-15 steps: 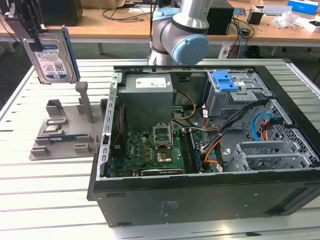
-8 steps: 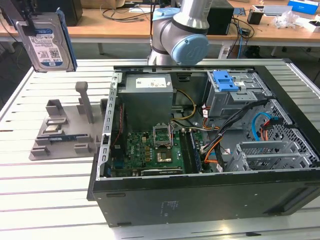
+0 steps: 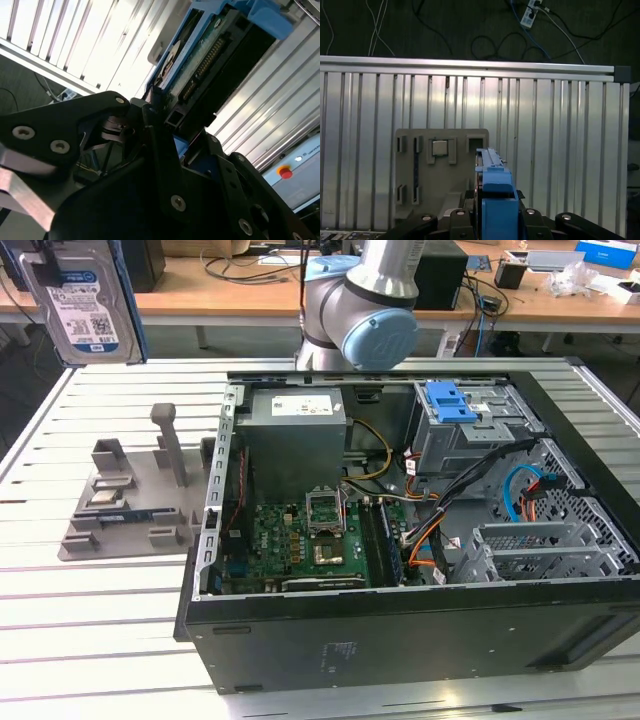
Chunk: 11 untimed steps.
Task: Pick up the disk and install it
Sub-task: 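Pick up the disk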
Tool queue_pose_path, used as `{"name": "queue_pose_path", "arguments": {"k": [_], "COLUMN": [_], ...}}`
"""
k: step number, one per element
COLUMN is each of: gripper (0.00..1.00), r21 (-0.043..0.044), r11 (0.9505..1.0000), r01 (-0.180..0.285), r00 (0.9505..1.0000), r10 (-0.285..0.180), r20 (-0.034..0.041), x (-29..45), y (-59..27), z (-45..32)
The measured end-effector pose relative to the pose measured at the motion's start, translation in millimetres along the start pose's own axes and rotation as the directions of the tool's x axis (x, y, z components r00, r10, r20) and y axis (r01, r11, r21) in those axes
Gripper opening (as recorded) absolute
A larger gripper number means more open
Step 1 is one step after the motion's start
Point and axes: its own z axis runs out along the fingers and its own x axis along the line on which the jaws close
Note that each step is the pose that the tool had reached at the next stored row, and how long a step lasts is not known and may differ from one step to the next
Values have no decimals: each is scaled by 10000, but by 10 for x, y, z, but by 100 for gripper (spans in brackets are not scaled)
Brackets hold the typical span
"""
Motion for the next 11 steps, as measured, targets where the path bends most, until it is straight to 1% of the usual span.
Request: {"name": "queue_pose_path", "arguments": {"k": [6,7,10,11], "gripper": [37,37,37,37], "r21": [0,0,-1,-1], "r11": [10000,10000,10000,10000], "r01": [0,-1,0,0], "r00": [10000,10000,10000,10000], "r10": [0,1,0,0], "r20": [0,0,0,0], "x": [-4,-6,-9,-11], "y": [4,6,8,8], "z": [-158,-208,-294,-336]}}
